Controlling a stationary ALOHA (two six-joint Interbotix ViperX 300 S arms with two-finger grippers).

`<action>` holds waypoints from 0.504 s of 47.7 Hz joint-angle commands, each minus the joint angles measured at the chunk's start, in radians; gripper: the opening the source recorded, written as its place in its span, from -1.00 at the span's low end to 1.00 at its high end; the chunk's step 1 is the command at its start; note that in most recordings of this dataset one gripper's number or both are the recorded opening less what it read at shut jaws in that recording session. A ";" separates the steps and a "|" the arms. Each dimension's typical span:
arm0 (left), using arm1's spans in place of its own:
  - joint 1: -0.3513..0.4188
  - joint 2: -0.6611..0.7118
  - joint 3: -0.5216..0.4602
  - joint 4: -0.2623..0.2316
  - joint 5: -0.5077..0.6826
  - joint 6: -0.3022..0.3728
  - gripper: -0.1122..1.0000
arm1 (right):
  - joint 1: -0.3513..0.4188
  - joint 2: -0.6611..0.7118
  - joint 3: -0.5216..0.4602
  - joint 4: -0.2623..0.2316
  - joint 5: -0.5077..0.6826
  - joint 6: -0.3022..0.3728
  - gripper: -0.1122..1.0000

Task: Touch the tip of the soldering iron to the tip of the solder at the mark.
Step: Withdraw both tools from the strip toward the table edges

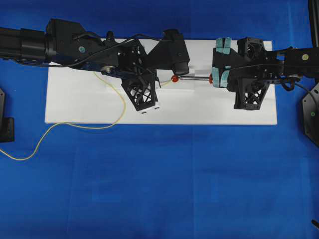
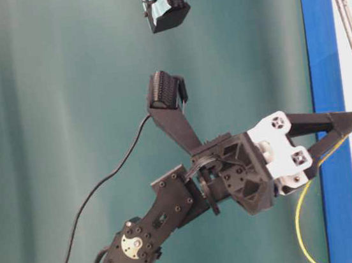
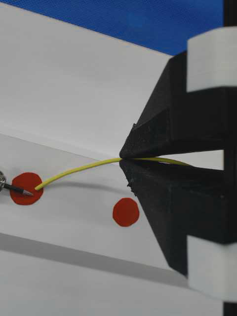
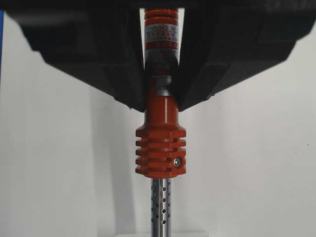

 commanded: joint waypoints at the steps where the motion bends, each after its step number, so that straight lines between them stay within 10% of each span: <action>1: 0.005 -0.063 -0.009 0.003 -0.002 0.002 -0.77 | -0.002 -0.009 -0.026 -0.002 -0.002 -0.002 -0.69; 24: 0.005 -0.422 0.193 0.006 -0.006 -0.005 -0.77 | -0.002 -0.038 -0.021 -0.003 -0.002 -0.003 -0.69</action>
